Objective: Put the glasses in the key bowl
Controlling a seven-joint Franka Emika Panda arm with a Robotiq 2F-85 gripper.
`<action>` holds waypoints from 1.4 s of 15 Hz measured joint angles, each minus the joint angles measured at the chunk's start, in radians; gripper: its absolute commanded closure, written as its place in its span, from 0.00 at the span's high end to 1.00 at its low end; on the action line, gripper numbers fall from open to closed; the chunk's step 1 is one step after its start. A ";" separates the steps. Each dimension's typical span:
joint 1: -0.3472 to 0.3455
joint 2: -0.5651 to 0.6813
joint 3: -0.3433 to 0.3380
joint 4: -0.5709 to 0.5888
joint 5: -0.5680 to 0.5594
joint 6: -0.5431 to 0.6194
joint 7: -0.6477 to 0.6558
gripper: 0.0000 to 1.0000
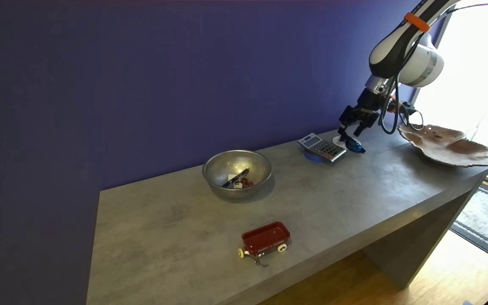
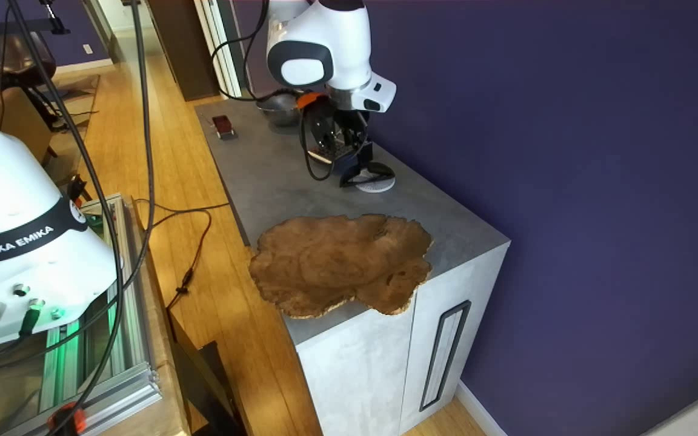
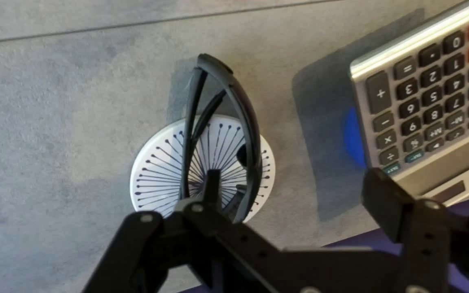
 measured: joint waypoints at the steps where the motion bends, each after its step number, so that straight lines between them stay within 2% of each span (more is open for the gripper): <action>1: -0.003 0.008 0.001 0.001 0.000 0.010 0.001 0.55; 4: -0.005 0.031 0.001 0.012 0.007 0.042 0.001 0.46; 6: -0.006 0.049 0.000 0.026 0.007 0.057 0.001 0.33; 7: -0.006 0.059 0.000 0.033 0.007 0.064 0.001 0.35; 9: -0.006 0.077 0.000 0.049 0.007 0.084 0.001 0.29; 10: -0.006 0.086 0.000 0.055 0.007 0.090 0.001 0.10; 11: -0.006 0.093 -0.002 0.060 0.007 0.095 0.001 0.02; 13: -0.005 0.104 -0.009 0.068 0.007 0.100 0.001 0.00; 14: -0.003 0.104 -0.013 0.069 0.007 0.101 0.004 0.04; 18: -0.008 0.077 -0.020 0.056 0.007 0.098 -0.007 0.04; 21: -0.104 -0.037 0.063 -0.014 0.007 0.020 -0.122 0.04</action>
